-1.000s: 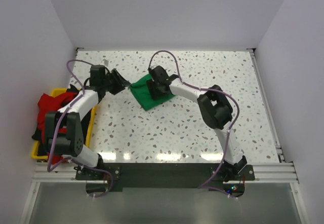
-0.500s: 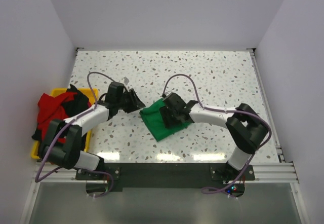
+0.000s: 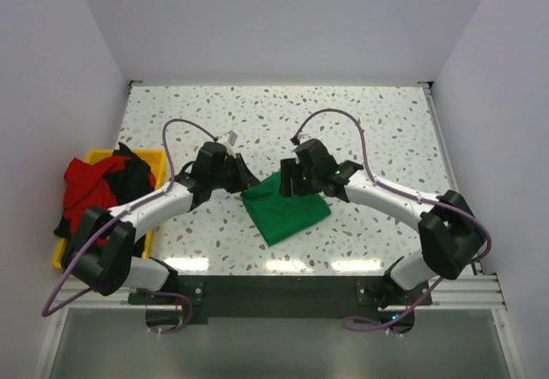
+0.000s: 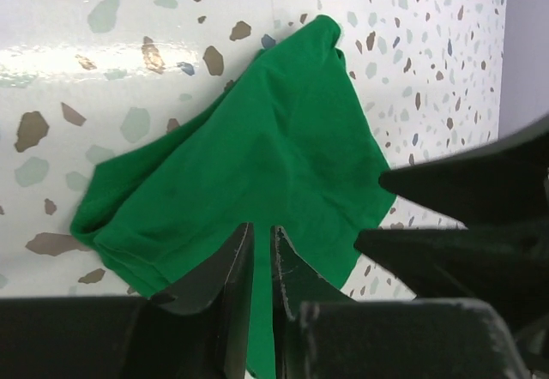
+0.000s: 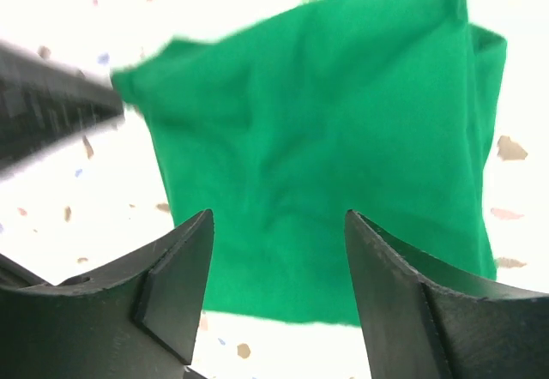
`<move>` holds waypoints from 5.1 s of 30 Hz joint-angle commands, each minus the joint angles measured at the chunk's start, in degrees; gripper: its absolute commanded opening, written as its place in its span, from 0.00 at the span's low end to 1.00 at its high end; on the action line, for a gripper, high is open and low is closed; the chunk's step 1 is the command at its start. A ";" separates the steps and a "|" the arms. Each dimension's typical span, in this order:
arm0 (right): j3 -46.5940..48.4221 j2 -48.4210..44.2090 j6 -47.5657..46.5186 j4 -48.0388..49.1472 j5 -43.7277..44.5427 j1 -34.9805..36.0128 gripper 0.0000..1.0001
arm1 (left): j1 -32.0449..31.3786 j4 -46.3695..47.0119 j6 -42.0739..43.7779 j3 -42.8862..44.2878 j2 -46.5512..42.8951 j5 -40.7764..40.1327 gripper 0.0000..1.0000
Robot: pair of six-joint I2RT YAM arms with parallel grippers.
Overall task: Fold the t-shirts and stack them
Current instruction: Fold the tshirt, then neatly place the folded tshirt to the corner
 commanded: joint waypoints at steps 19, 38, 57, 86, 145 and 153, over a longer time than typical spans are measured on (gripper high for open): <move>10.99 23.68 5.18 14.17 -25.63 -18.41 0.42 | 3.05 1.05 6.93 3.96 12.75 -4.77 0.08; 11.08 24.93 6.24 14.00 -32.14 -22.19 0.43 | 6.83 -7.21 7.64 10.02 3.97 -9.52 0.21; 11.08 25.45 5.19 12.76 -30.65 -22.45 0.43 | -0.11 3.86 4.21 0.80 12.58 -11.62 0.08; 0.80 10.33 -7.47 4.24 -18.26 -23.77 0.74 | -7.31 -5.38 5.28 12.49 6.16 -8.56 0.38; 75.50 60.69 -36.11 -12.38 32.10 -38.79 0.00 | -5.91 -26.20 18.10 16.79 -2.54 -10.66 0.36; 77.17 62.10 -44.55 -4.48 34.47 -42.75 0.00 | -5.91 -24.10 18.45 19.25 3.34 -10.22 0.36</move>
